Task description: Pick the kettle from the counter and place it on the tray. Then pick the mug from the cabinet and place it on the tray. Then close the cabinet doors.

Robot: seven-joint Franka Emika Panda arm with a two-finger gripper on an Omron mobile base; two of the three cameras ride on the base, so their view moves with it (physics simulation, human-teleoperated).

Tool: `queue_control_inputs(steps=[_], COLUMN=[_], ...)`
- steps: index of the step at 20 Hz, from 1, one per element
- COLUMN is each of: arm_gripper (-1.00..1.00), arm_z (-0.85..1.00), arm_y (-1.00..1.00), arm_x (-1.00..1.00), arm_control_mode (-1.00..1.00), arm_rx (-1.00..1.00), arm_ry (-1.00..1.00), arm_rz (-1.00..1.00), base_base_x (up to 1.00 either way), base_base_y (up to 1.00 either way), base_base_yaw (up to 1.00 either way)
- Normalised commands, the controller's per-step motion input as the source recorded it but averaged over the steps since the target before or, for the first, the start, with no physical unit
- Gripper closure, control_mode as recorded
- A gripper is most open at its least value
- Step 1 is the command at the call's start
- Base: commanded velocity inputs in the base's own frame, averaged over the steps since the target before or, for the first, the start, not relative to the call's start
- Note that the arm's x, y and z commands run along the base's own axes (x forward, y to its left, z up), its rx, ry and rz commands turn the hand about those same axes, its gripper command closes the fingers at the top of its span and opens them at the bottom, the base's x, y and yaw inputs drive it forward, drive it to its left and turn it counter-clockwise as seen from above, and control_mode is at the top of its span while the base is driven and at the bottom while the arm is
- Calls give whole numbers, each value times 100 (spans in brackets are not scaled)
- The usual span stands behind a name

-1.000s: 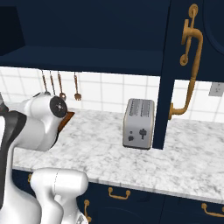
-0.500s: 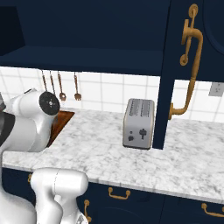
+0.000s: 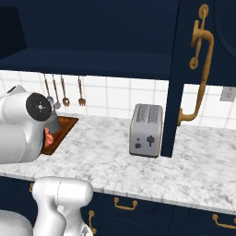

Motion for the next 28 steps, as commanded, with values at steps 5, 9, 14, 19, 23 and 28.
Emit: queue_control_inputs(steps=[5, 9, 14, 19, 23, 28], arm_gripper=[-100, -100, -100, -100, -100, -100], arm_z=[37, 24, 30, 26, 6, 15], arm_y=[28, 63, 65, 52, 66, 63], arm_x=[-37, -22, -29, -39, -37, -47], arm_control_mode=[-100, -100, -100, -100, -100, -100], arm_rx=[0, -1, -18, -12, -12, -5], arm_ry=[-44, -28, -32, -27, -24, -20], arm_rz=[10, 0, 5, 11, 3, 0], base_base_x=[0, 0, 0, 0, 0, 0], base_base_y=[0, 0, 0, 0, 0, 0], base_base_yaw=[0, 0, 0, 0, 0, 0])
